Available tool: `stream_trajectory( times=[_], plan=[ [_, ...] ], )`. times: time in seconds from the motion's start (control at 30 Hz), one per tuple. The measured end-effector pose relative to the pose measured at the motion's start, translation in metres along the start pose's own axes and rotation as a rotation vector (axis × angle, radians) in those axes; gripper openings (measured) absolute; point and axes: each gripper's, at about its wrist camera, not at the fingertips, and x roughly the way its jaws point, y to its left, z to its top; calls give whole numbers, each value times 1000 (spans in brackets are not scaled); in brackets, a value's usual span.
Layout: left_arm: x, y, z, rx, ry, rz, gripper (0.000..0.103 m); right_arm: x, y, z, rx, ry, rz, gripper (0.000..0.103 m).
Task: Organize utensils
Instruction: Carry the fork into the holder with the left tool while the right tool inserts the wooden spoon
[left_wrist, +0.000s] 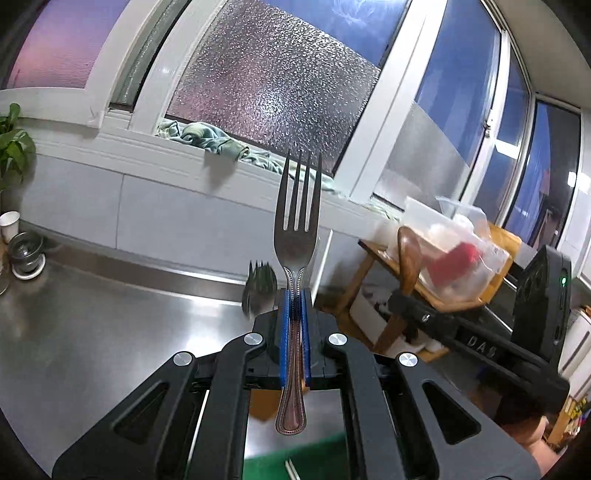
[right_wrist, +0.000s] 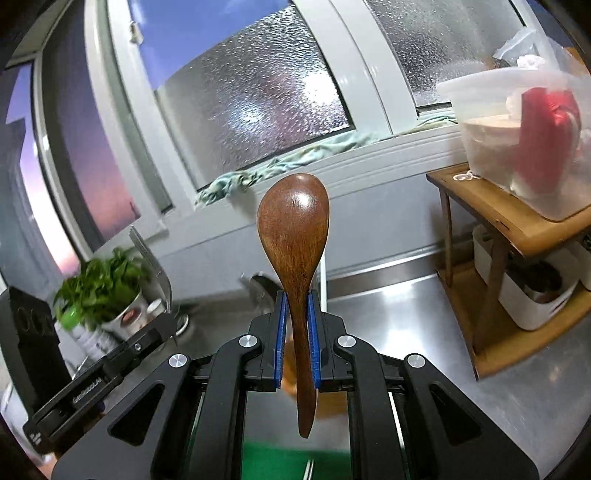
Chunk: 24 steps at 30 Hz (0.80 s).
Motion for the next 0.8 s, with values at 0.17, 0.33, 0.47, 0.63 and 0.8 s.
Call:
stream_trajectory(
  times=[0.17, 0.33, 0.47, 0.63, 0.8],
  plan=[
    [31, 4, 8, -23, -14, -8, 4, 30, -8, 5, 43, -21, -4, 11],
    [59, 3, 8, -19, -3, -11, 4, 52, -10, 8, 59, -34, -9, 11],
    [73, 3, 0, 7, 16, -9, 4, 63, -13, 1, 65, -31, -15, 11],
    [85, 10, -15, 27, 50, -9, 4, 67, -22, -14, 51, -20, -35, 11],
    [83, 13, -28, 72, 72, -25, 5, 67, -29, -27, 43, 18, -17, 11]
  ],
)
